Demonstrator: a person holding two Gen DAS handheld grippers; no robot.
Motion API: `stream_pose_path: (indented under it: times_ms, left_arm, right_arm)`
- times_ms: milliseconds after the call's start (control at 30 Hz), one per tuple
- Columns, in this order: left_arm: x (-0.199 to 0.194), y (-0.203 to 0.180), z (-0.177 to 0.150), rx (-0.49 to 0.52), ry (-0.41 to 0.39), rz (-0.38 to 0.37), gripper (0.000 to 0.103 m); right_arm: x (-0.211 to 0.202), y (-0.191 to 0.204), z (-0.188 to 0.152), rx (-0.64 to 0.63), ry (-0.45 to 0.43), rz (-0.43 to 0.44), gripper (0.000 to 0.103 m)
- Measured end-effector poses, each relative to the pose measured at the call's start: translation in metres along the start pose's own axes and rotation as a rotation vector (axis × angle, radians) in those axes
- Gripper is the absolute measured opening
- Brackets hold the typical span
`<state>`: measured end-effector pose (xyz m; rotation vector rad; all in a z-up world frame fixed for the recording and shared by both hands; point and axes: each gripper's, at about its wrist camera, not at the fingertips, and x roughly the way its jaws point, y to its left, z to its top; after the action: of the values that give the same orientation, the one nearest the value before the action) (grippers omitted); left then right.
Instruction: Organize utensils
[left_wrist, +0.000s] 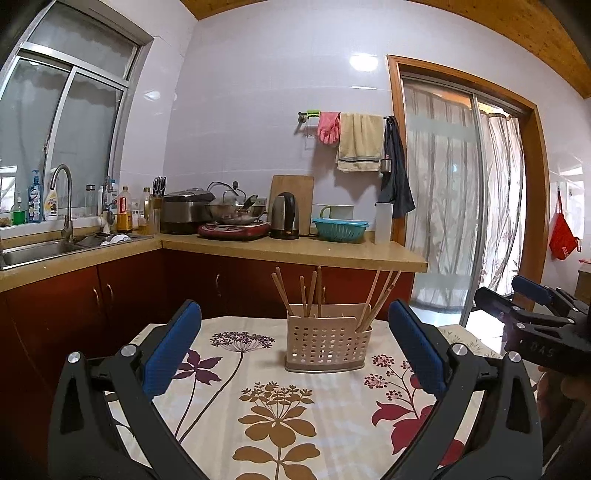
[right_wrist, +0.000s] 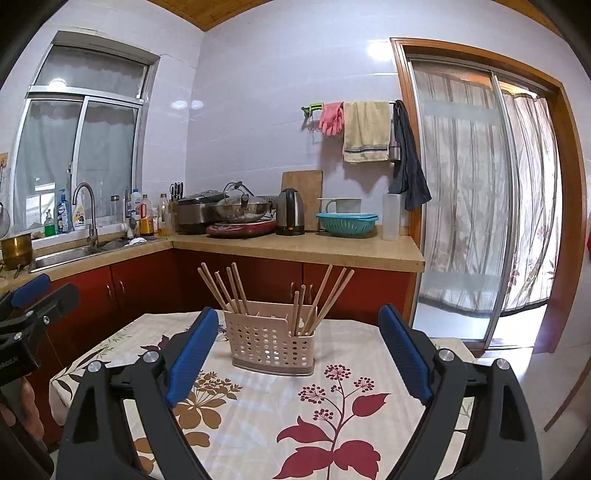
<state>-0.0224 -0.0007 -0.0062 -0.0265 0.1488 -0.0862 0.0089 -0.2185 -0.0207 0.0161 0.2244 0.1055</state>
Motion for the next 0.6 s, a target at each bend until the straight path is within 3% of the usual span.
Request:
stream_pose_path:
  times_ms: [600]
  left_arm:
    - [-0.0056, 0.0014, -0.0030, -0.006, 0.007, 0.001, 0.099]
  right_arm:
    - [-0.0021, 0.0021, -0.0014, 0.001, 0.000, 0.000, 0.086]
